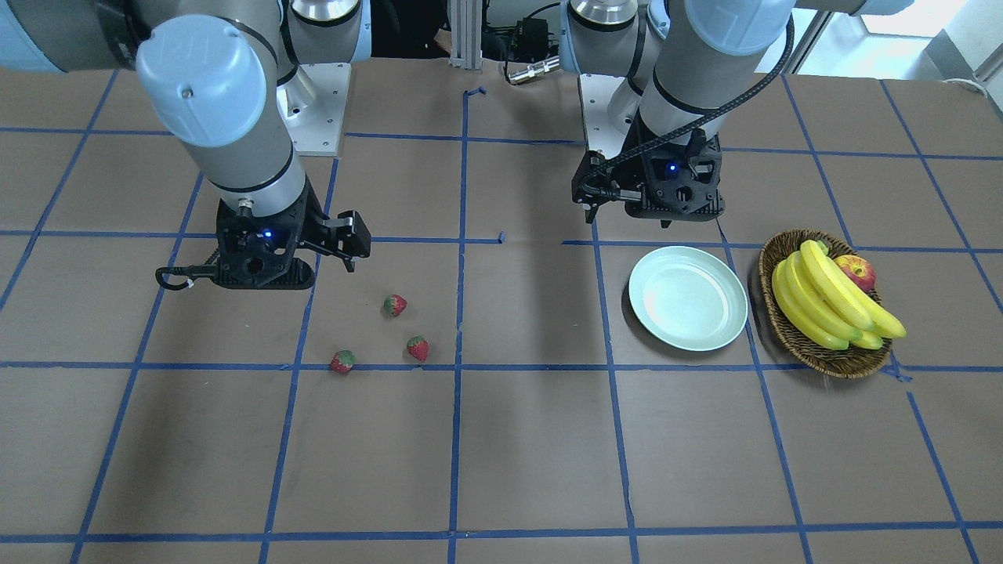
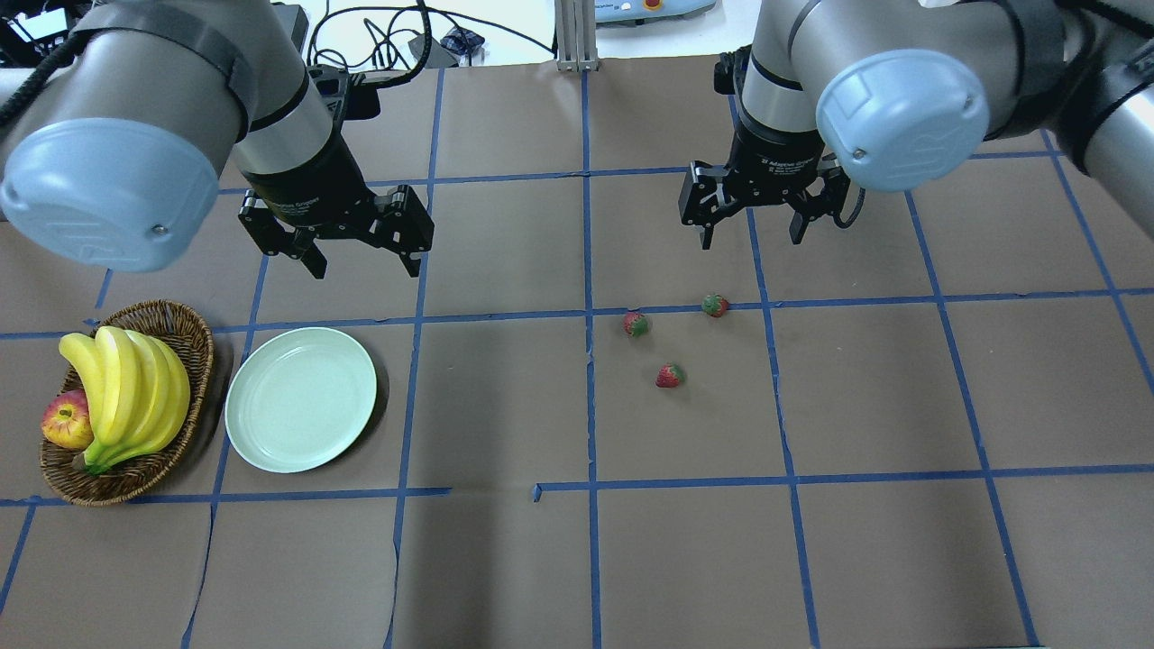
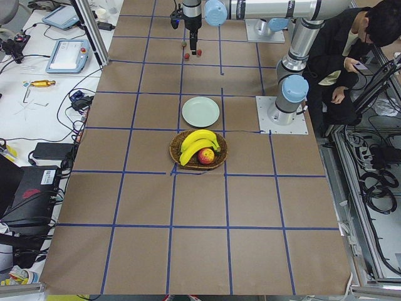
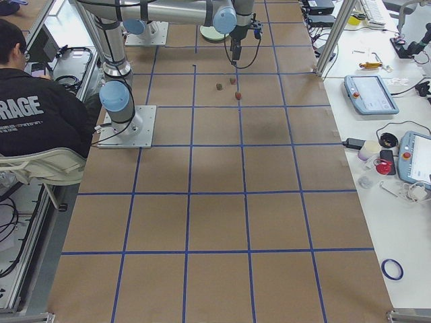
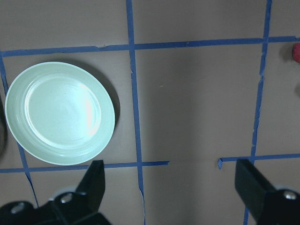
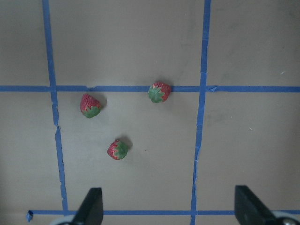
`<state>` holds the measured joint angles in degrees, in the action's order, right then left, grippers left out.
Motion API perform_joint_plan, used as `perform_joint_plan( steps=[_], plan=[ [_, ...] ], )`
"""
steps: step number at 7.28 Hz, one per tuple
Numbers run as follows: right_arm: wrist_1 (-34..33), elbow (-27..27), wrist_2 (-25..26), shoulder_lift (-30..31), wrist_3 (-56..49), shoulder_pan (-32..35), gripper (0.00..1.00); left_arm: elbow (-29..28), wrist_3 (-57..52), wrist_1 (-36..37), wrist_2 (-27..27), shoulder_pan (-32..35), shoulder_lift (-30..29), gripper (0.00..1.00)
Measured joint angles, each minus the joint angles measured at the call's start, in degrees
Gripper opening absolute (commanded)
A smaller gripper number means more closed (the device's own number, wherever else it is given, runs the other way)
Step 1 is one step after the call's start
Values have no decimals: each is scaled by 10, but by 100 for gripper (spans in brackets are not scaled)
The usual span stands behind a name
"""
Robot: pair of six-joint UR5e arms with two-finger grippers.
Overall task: Collect all strawberries into plate
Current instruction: 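Move the right gripper over the strawberry farthest from the robot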
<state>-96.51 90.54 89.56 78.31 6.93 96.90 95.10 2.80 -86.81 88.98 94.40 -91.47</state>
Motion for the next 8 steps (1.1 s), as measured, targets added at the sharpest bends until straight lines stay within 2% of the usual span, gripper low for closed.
perform_joint_plan(
  steps=[2, 4, 6, 8],
  plan=[
    [-34, 11, -3, -39, 53, 0, 100, 1, 4, 0, -1, 0, -2, 100],
    [-102, 46, -7, -58, 115, 0, 100, 7, 6, 3, -1, 2, -3, 100],
    [-159, 92, -2, -68, 132, 0, 100, 16, 6, 5, -1, 4, -4, 100],
    [-199, 106, 1, -91, 140, 0, 100, 19, 6, 6, -1, 4, -4, 100]
  ],
)
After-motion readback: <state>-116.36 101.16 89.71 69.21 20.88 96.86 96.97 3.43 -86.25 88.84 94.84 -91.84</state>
